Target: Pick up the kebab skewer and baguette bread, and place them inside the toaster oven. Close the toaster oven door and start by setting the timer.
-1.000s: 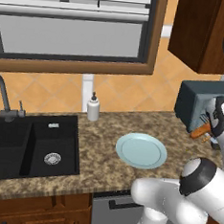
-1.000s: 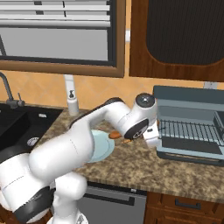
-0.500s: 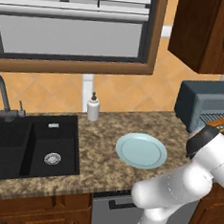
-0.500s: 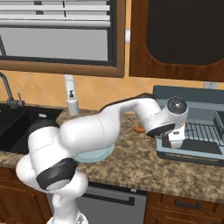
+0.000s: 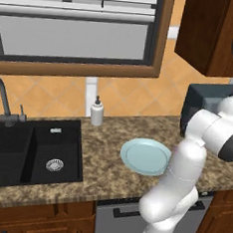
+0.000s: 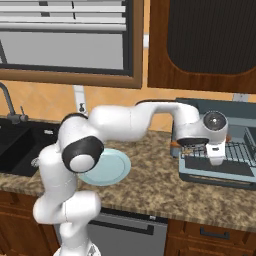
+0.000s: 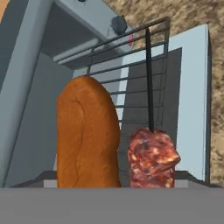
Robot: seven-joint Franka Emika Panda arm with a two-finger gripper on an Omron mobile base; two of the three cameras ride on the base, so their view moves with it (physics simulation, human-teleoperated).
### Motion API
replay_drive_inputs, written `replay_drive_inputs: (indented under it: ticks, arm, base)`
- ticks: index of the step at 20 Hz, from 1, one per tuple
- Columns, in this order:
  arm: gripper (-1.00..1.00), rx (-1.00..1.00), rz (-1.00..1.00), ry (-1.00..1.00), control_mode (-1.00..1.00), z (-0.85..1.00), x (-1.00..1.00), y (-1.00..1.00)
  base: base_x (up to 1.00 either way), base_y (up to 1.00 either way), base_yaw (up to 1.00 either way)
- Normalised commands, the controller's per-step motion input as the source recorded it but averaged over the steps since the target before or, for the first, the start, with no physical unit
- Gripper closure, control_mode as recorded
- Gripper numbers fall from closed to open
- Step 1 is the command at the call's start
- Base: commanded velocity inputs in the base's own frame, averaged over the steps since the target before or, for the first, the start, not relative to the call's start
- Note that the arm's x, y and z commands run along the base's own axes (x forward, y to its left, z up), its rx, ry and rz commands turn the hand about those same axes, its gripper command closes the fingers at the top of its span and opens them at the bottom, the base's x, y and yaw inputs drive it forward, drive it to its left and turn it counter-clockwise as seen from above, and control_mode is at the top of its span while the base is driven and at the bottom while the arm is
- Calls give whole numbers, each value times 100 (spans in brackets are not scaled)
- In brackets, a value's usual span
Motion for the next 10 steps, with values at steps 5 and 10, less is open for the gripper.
replay_drive_inputs:
  ticks: [5, 10]
  arm:
    - [100, 5, -5, -2, -100, -6, 25, -52]
    - [100, 11, -4, -1, -100, 22, -8, -40]
  base:
    - [0, 0, 0]
    - [0, 0, 0]
